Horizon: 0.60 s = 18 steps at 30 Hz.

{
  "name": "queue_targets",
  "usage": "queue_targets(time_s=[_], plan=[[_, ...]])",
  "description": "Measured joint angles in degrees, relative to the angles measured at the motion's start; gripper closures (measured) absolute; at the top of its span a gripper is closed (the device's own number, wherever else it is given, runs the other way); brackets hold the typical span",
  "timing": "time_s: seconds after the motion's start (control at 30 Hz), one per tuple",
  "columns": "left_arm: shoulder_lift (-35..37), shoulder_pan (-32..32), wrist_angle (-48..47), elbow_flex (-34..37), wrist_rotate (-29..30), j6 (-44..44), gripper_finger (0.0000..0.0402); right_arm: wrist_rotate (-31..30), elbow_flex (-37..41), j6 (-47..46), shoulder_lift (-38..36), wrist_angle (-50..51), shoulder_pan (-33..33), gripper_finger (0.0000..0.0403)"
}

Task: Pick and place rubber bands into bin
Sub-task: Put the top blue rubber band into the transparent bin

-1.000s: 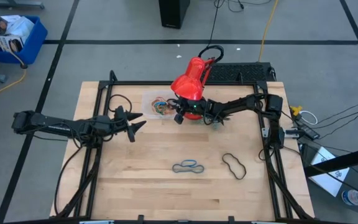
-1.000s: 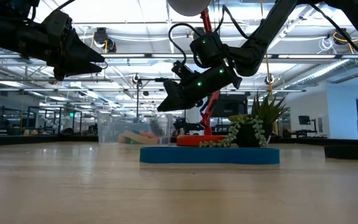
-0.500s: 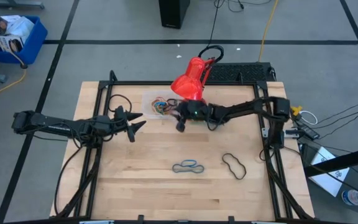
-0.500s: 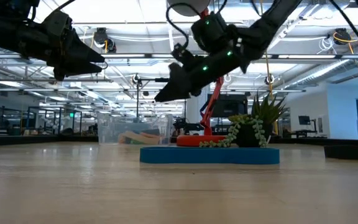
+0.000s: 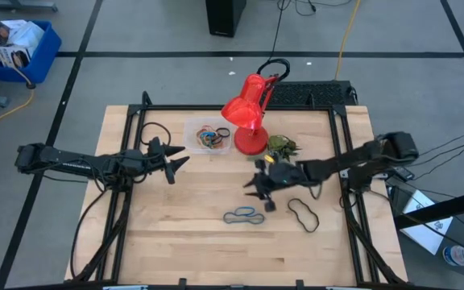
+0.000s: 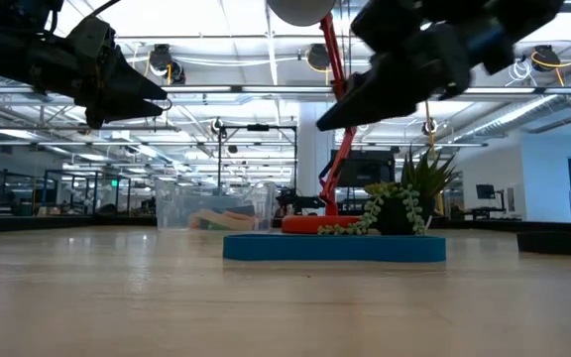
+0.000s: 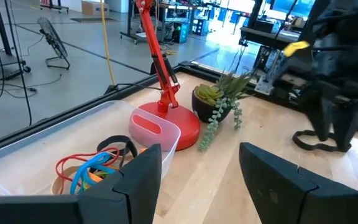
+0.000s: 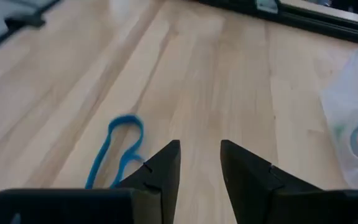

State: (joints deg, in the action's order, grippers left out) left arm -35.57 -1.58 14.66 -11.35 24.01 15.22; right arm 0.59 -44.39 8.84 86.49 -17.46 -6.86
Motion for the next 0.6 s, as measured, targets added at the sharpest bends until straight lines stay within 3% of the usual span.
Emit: queue_targets(time_s=[0.2, 0.37, 0.6], plan=[[0.0, 0.0, 0.02, 0.0, -0.02, 0.29, 0.0179, -13.71, -2.83, 2.19, -2.34, 11.93, -8.28, 0.0306], [-0.02, 0.02, 0.04, 0.0, -0.02, 0.55, 0.0178, -14.03, -5.56, 0.17, -1.33, 13.78, -11.35, 0.031], [0.0, 0.02, 0.04, 0.0, -0.04, 2.05, 0.0178, -14.12, -5.54, -0.81, 3.42, 12.66, -10.63, 0.031]])
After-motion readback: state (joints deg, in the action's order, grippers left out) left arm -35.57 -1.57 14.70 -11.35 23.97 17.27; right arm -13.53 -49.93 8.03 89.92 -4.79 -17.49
